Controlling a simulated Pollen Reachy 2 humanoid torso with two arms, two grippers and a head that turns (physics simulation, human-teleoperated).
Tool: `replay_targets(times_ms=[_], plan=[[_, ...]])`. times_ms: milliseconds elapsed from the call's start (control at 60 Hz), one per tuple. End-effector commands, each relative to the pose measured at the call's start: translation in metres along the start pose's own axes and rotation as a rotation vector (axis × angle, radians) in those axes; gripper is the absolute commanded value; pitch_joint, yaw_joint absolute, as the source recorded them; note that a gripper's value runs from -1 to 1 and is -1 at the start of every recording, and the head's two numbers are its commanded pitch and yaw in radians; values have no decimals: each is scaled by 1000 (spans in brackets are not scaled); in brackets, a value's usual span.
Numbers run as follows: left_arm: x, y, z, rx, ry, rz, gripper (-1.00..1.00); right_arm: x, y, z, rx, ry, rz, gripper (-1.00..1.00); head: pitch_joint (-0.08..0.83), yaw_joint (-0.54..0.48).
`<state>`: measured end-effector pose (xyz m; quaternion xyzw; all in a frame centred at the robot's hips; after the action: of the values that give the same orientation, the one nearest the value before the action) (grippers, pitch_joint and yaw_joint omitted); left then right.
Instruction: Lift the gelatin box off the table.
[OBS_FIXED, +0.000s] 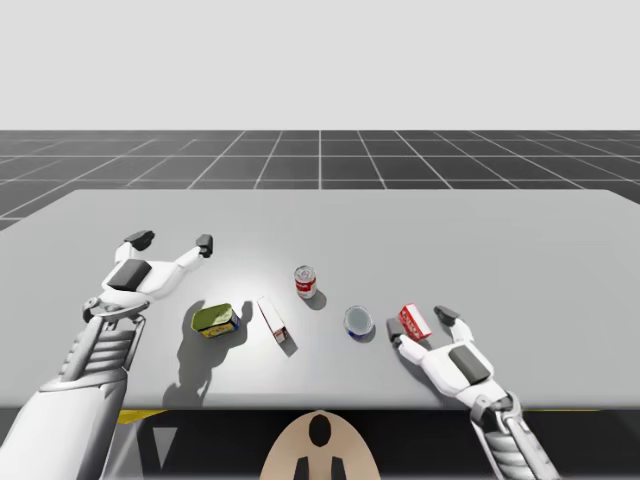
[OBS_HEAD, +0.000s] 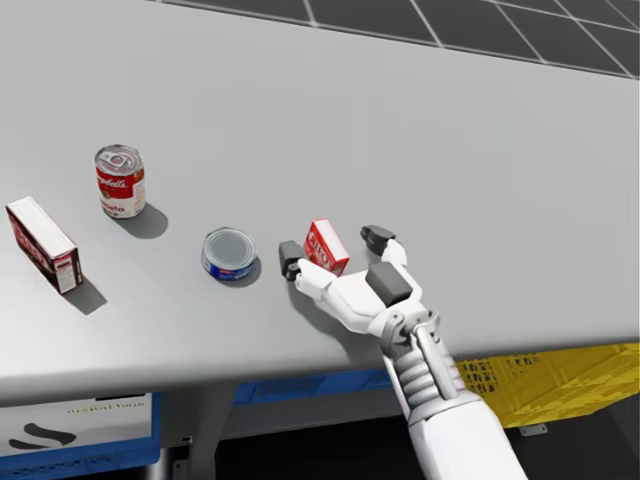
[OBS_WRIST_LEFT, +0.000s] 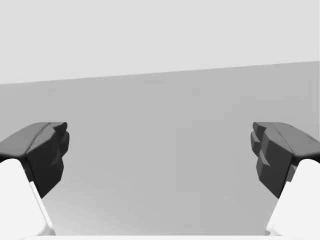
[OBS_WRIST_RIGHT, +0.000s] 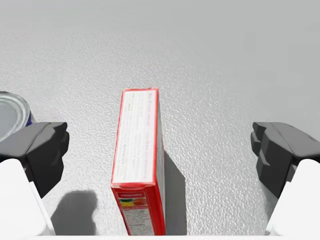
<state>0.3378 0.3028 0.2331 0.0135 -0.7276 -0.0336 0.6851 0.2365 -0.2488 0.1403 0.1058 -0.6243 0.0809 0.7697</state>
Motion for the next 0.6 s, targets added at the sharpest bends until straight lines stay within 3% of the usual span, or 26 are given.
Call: replay_targets(times_ms=[17,183,233,250,267,317,467,600], plan=[[0,0,0,1,0,0,-1000,-9,7,-13,2,1,-26,-1000,745,-335],[0,0,0,1,0,0,-1000,-11,8,-14,4,7,-19,-1000,746,-331],[0,0,0,2,0,0,-1000,-13,8,-13,-4,12,-6,-492,746,-331],[0,0,0,1,0,0,-1000,-13,8,-12,-1,24,-7,266,746,-331],[0,0,0,1,0,0,-1000,-13,8,-11,-3,32,-9,788,745,-331],[0,0,0,1,0,0,-1000,-13,8,-9,6,51,-25,998,743,-332],[0,0,0,2,-1,-1,-1000,-14,10,-6,7,49,-20,1000,733,-335],[0,0,0,0,-3,-1,-1000,-15,11,-5,14,48,-21,1000,658,-328]])
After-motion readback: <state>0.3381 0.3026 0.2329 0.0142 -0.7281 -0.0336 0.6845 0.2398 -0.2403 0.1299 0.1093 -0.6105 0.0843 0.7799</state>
